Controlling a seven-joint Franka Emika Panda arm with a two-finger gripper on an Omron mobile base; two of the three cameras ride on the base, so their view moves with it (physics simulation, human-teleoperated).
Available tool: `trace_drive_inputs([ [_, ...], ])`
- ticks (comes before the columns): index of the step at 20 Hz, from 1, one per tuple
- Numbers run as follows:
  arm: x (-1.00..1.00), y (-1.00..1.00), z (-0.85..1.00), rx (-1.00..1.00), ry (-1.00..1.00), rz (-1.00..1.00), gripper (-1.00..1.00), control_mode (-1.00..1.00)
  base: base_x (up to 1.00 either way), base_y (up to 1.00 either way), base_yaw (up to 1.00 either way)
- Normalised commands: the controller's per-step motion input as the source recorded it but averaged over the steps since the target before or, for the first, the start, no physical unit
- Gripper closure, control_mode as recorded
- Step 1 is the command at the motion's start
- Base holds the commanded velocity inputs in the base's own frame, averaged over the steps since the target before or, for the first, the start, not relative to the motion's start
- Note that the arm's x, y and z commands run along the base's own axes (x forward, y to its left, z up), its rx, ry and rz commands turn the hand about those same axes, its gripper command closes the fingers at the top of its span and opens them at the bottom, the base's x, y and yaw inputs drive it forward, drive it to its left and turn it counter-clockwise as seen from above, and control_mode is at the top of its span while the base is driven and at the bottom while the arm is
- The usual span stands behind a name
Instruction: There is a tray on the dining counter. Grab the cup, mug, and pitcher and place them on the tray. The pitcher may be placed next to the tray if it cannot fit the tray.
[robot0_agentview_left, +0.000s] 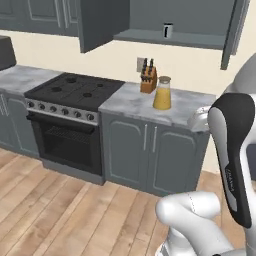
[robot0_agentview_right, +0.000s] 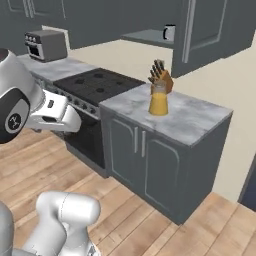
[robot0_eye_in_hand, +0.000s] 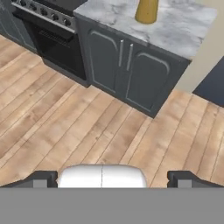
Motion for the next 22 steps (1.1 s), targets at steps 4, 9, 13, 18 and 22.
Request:
trace_drive_inputs([
  [4,0.00,0.00,0.00,0.00,0.00,0.00,-1.00,1.00,0.88,0.41,-0.51],
  [9,0.00,0.00,0.00,0.00,0.00,0.00,-1.00,1.00,0.81,0.48,-0.47],
  [13,0.00,0.00,0.00,0.00,0.00,0.00,-1.00,1.00,0.63,0.68,-0.42],
  [18,0.00,0.00,0.00,0.00,0.00,0.00,-1.00,1.00,0.45,0.56,-0.39],
  [22,0.00,0.00,0.00,0.00,0.00,0.00,-1.00,1.00,0.25,0.07,-0.42],
])
